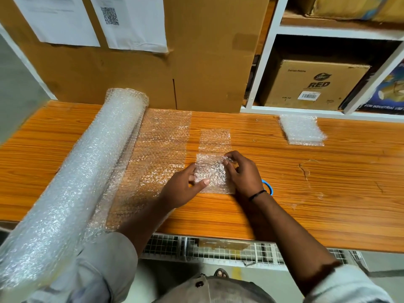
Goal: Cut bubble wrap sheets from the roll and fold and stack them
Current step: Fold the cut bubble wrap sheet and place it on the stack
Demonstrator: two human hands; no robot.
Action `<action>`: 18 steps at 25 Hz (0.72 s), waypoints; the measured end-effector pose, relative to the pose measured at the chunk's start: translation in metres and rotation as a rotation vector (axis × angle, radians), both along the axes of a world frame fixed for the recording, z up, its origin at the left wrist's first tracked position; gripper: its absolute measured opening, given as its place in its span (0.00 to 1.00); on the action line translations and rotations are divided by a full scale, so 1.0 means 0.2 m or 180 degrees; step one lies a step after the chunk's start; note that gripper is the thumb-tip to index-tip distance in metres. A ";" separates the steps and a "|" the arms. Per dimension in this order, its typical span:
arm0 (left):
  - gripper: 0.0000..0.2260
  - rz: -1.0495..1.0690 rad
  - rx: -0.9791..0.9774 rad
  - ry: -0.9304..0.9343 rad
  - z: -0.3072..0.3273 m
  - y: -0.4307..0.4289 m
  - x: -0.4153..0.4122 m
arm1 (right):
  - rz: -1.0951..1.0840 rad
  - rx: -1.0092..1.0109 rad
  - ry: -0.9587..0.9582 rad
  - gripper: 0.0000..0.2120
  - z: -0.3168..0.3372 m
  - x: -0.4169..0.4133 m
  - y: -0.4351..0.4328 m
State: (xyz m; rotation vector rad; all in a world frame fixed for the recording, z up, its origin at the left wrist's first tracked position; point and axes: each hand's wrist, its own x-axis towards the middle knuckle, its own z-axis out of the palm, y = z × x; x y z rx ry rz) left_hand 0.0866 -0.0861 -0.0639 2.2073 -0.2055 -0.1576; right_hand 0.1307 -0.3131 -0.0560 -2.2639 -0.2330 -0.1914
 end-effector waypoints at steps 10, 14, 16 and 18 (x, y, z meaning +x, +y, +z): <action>0.46 0.0452 0.0247 -0.0273 -0.02 -0.07 0.03 | -0.0135 -0.0535 0.0086 0.08 -0.06 0.25 0.02; 0.40 0.0476 0.0769 -0.0764 -0.10 -0.11 0.05 | -0.0043 -0.0772 0.0324 0.13 -0.07 0.28 -0.02; 0.35 0.0383 0.1435 -0.1090 -0.13 -0.11 0.04 | -0.0045 -0.1021 0.0098 0.17 -0.06 0.26 -0.02; 0.30 0.0301 0.1729 -0.1271 -0.14 -0.13 0.05 | -0.0080 -0.1246 -0.0308 0.19 -0.06 0.21 0.00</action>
